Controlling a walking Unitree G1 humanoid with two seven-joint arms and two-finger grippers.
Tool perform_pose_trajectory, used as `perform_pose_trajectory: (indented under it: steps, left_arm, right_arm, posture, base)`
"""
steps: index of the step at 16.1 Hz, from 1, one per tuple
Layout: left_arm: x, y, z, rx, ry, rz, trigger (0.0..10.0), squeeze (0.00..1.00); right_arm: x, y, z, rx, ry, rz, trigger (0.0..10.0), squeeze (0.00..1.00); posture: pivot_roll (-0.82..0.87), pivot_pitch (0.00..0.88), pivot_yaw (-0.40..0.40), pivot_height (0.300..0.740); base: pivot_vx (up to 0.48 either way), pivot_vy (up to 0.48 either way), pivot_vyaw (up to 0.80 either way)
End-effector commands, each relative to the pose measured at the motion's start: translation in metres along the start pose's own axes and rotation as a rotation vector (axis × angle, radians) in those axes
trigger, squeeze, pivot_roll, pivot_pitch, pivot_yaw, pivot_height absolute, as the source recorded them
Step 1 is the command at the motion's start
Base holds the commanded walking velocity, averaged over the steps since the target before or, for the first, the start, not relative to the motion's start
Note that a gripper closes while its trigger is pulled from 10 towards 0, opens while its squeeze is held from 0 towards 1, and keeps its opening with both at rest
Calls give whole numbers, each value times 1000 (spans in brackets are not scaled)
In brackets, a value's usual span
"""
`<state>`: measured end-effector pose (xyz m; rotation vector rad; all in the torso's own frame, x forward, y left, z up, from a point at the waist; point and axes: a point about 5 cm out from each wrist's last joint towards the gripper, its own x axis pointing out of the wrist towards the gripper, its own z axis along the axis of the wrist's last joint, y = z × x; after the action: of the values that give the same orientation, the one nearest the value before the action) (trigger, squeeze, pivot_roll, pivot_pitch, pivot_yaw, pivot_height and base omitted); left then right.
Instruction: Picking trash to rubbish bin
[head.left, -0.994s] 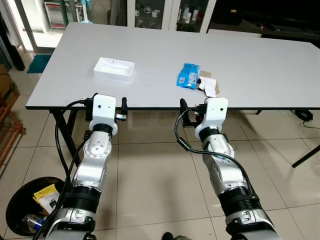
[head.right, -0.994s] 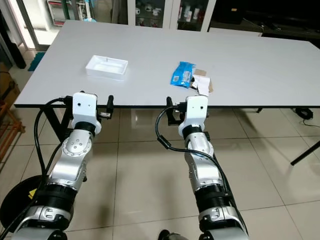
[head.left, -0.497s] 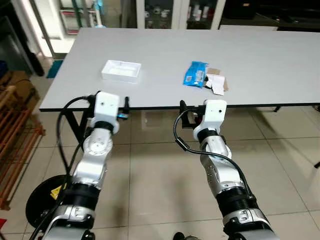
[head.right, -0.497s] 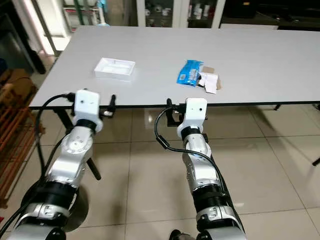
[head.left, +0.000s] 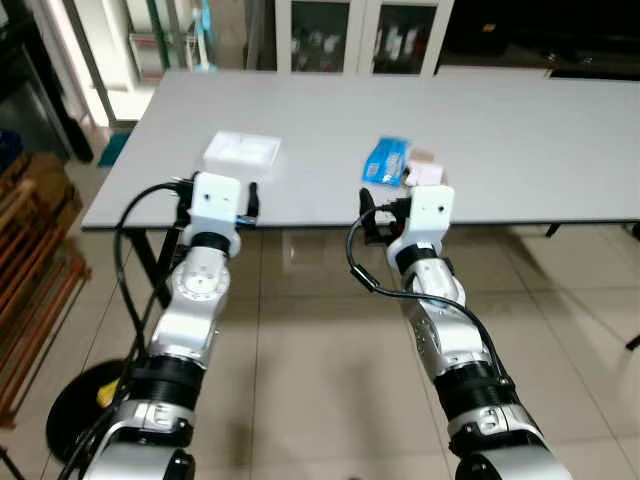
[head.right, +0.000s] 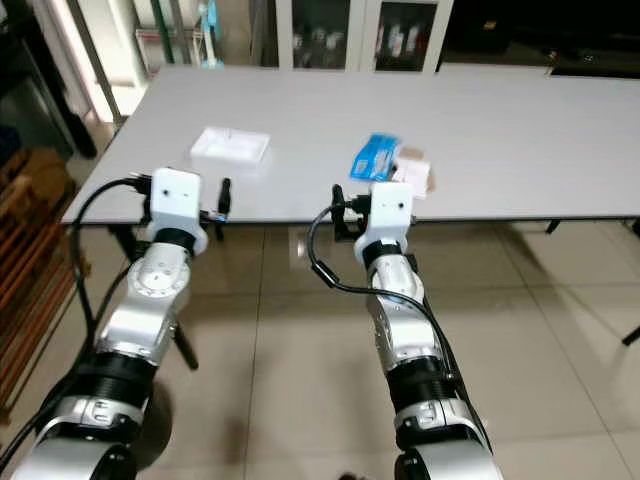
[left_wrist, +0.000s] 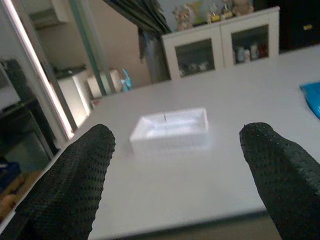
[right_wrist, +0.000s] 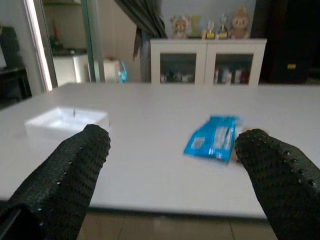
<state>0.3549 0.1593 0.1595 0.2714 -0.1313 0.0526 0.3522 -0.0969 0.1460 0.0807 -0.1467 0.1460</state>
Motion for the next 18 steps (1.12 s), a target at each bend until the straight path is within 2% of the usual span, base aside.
perform_pose_trajectory:
  steps: [1,7,18]
  left_arm:
    - [2,-2,1,5,8,7,10000,0]
    - [4,-9,4,-4,-1,-2,10000,0]
    - [3,-12,4,0,-2,-23,10000,0]
  right_arm:
    - [3,-5,3,-9,1,-6,10000,0]
    - [2,-7,2,-37,1,1,10000,0]
    - [2,-7,1,-16,-3,-9,10000,0]
  posture:
    - [42,22,-46,740]
    - [30,1,-42,740]
    - [33,0,-38,740]
  base:
    - [330,0,0]
    - [335,0,0]
    - [334,0,0]
